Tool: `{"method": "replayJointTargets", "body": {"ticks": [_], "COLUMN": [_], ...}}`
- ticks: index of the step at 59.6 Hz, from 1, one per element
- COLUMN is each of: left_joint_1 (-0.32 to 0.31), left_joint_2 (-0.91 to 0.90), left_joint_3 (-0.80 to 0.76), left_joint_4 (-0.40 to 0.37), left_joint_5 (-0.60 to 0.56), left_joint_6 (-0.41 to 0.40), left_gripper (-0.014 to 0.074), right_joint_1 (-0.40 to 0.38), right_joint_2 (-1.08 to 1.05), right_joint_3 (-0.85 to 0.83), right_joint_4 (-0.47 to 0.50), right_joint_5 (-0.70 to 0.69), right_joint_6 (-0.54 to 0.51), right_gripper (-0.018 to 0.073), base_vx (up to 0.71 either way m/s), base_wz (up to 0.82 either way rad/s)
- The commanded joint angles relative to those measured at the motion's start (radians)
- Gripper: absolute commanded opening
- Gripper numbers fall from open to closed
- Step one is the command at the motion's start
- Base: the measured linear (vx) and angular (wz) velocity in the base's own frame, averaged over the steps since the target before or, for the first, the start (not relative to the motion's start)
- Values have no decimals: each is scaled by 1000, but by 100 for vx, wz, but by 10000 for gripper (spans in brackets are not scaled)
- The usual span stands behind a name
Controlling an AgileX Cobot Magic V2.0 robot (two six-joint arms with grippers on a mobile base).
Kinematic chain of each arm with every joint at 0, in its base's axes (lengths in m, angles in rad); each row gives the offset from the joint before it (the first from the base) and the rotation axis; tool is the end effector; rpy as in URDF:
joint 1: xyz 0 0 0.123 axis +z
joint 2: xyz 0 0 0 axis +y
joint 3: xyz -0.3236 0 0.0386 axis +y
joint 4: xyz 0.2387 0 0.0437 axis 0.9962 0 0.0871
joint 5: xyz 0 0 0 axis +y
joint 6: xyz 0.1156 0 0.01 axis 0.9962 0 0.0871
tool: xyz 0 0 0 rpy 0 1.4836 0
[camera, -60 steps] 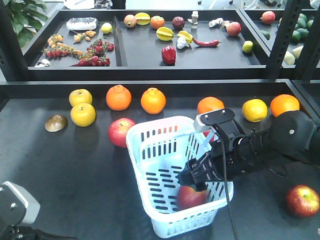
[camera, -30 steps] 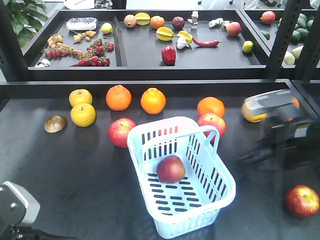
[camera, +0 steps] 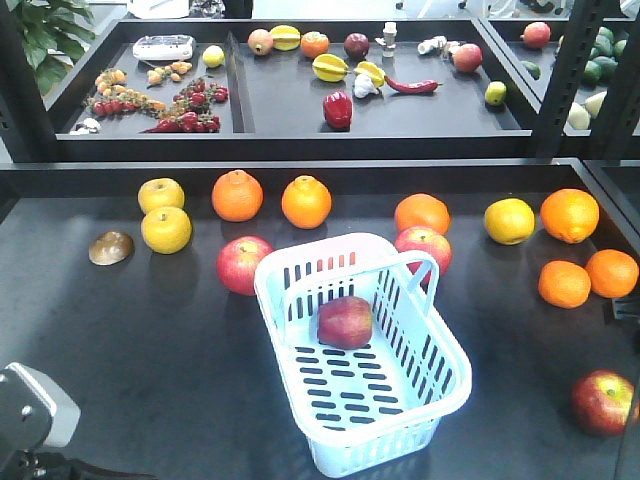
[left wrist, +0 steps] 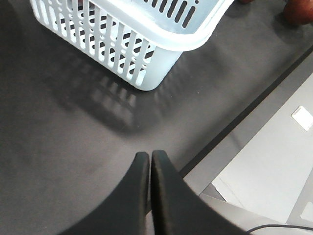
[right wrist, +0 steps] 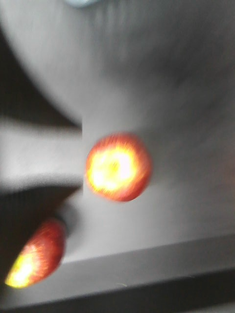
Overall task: Pick three apples into basket with both arms
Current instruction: 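Move the right gripper back to another red apple and grasp it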
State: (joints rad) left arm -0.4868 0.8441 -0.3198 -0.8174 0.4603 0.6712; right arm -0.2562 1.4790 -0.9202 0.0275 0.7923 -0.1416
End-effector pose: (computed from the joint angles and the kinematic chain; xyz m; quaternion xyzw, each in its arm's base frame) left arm 0.0898 -0.0901 0.2328 0.2415 0.8769 -0.2551 0.3280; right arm 0.2611 -0.0660 0.2487 0.0646 0.9861 -0.0193 0.1520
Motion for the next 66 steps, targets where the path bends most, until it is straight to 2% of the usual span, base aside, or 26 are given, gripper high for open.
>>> {"method": "replayJointTargets", "body": {"ticks": [1,7,16,27,50,66], "left_joint_1": [-5,-5,-5,-5,-5,-5], "left_joint_2": [-11,-11,-11,-11,-11,-11], "left_joint_3": [-25,-25,-25,-25,-25,-25], "left_joint_4": [-33,-33,-33,-33,-33,-33], "left_joint_5": [-30,-30,-30,-30,-30,-32], "left_joint_6": [-7,-7,-7,-7,-7,-7], "left_gripper": [-6,-6,-6,-6,-6,-6], "right_joint_1": [-18,-18,-18,-18,-18,-14], "right_joint_2": [71,171,278,352,475,525], "right_joint_3": [-62,-108,-174,-216,-218,-217], "right_joint_4": [-5,-18,-28,-28,-63,-68], "right_joint_5": [-15,18,61,49,-9,-50], "right_joint_6": [-10,30,23,26,25,21], "right_gripper": [555,730,722,699,680,620], "base_vx": [0,0,0,0,0,0], "base_wz": [0,0,0,0,0,0]}}
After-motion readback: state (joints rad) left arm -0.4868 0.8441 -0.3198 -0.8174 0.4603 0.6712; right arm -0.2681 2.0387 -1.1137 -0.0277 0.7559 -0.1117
